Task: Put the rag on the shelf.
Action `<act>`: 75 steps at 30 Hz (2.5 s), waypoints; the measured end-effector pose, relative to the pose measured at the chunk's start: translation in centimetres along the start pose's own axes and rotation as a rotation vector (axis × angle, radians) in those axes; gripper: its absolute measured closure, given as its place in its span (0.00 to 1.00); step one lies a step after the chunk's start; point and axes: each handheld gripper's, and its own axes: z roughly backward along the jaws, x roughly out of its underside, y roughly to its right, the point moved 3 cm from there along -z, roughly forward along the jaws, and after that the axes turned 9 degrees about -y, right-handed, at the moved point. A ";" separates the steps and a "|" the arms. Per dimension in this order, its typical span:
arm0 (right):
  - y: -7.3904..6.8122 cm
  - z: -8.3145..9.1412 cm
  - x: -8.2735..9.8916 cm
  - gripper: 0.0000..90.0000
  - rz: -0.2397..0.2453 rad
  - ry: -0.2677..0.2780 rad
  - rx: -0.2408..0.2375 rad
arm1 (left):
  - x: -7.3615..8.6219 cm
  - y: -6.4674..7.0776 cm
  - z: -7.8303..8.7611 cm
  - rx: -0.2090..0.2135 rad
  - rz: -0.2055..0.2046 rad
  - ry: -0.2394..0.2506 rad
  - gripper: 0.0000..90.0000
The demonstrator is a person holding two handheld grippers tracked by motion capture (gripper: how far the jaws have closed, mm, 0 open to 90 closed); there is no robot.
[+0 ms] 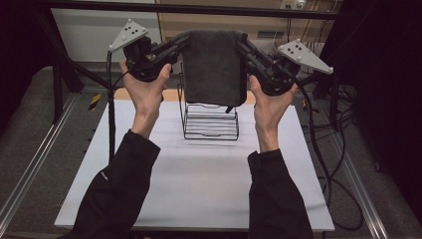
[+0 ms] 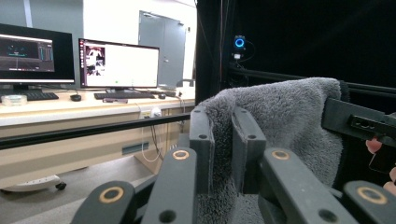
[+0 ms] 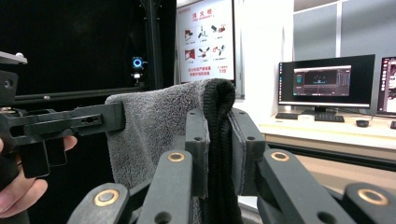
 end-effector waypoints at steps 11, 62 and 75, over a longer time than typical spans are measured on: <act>0.9 -1.8 -1.7 0.89 0.022 0.011 0.015 | -2.0 -1.2 -1.1 -0.023 0.005 0.006 0.89; 5.2 -7.4 2.0 0.89 0.000 -0.122 0.041 | 1.7 -5.4 -5.4 -0.051 -0.001 -0.127 0.89; 5.1 -5.9 5.1 0.88 -0.028 -0.133 0.010 | 4.3 -4.7 -4.7 -0.015 -0.036 -0.169 0.89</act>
